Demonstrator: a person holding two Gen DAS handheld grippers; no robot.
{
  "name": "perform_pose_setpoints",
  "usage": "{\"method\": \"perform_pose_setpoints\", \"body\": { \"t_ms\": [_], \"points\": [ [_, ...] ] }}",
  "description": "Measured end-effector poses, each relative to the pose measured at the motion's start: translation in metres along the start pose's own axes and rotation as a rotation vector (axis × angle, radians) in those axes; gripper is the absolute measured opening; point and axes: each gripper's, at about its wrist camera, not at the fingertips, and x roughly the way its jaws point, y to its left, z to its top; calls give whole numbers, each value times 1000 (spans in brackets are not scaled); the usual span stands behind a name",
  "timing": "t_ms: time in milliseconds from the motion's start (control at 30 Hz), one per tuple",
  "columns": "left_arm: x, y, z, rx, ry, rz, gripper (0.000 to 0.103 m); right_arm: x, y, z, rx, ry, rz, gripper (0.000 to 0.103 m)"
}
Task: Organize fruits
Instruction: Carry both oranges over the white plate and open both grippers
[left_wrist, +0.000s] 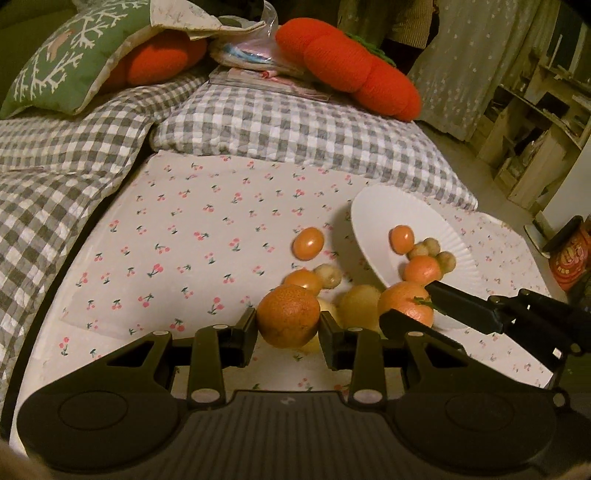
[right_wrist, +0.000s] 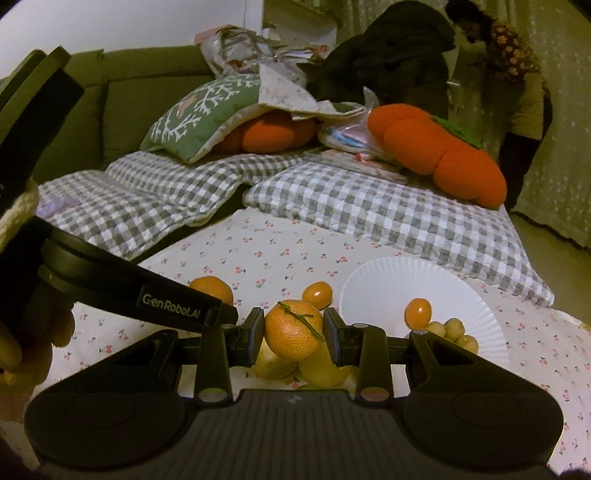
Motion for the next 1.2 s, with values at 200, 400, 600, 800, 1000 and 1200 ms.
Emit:
{"method": "perform_pose_setpoints", "body": {
  "t_ms": [200,400,600,800,1000,1200],
  "points": [
    [-4,-10,8,-19,-20,-21,25,-10,-13,6,30,-29,-17,31],
    [-8,-15,23,-30,-54,-29,25,-27,-51,15,126,-69,-73,31],
    [6,-27,31,-42,-38,-75,25,-38,-101,13,314,-68,-119,32],
    [28,-46,38,6,-40,-118,25,-27,-141,-1,523,-4,-110,32],
    [54,-64,40,66,-36,-150,25,-1,-155,-17,630,86,-96,32],
    [70,-80,35,152,-46,-112,25,7,-152,-25,641,149,-102,32]
  ]
}}
